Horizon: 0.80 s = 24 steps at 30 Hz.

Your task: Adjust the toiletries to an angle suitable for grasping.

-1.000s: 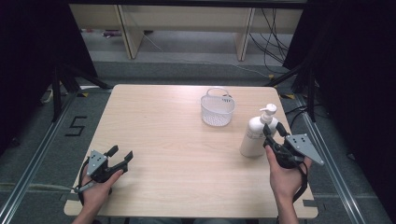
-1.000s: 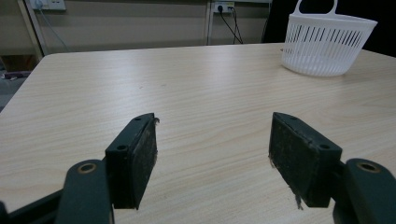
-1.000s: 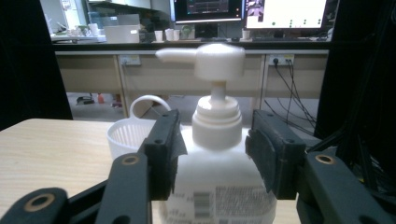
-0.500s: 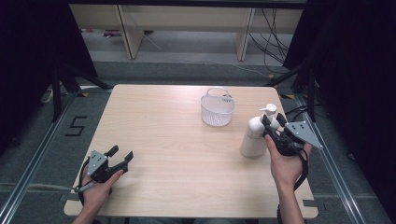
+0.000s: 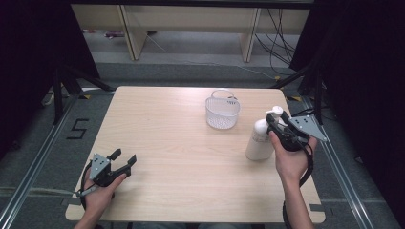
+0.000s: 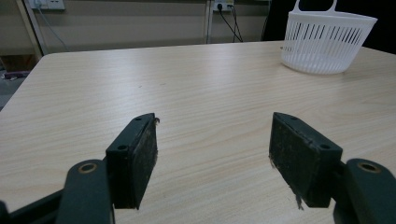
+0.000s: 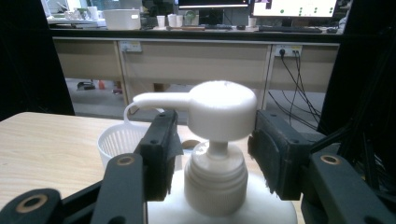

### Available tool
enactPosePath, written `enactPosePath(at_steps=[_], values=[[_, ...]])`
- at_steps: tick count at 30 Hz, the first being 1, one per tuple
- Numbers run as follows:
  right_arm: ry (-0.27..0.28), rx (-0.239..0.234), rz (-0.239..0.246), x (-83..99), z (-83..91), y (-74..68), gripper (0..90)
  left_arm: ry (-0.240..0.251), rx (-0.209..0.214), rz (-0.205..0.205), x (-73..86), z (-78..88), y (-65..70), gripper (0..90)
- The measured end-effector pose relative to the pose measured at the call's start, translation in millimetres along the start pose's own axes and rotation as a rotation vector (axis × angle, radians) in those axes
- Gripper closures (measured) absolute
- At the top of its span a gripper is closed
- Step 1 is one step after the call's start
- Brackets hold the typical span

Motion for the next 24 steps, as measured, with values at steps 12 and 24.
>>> enactPosePath(at_steps=[12, 24], values=[[-0.007, 0.006, 0.012, -3.1, -7.7, -1.5, 56.9, -0.006, 0.0, 0.001, 0.4, 0.1, 0.1, 31.9], [-0.007, 0.024, -0.002, -2.7, -8.9, -0.2, 59.2, -0.002, 0.002, 0.0, 0.2, -0.2, 0.4, 31.9]])
Point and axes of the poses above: each handheld gripper's, and its own axes: z roughly backward along the jaws, x roughly out of its underside, y roughly to its right, the point moved 10 cm from there along -z, roughly forward along the jaws, and after that the axes turned 9 degrees about -z, right-handed, at the moved point
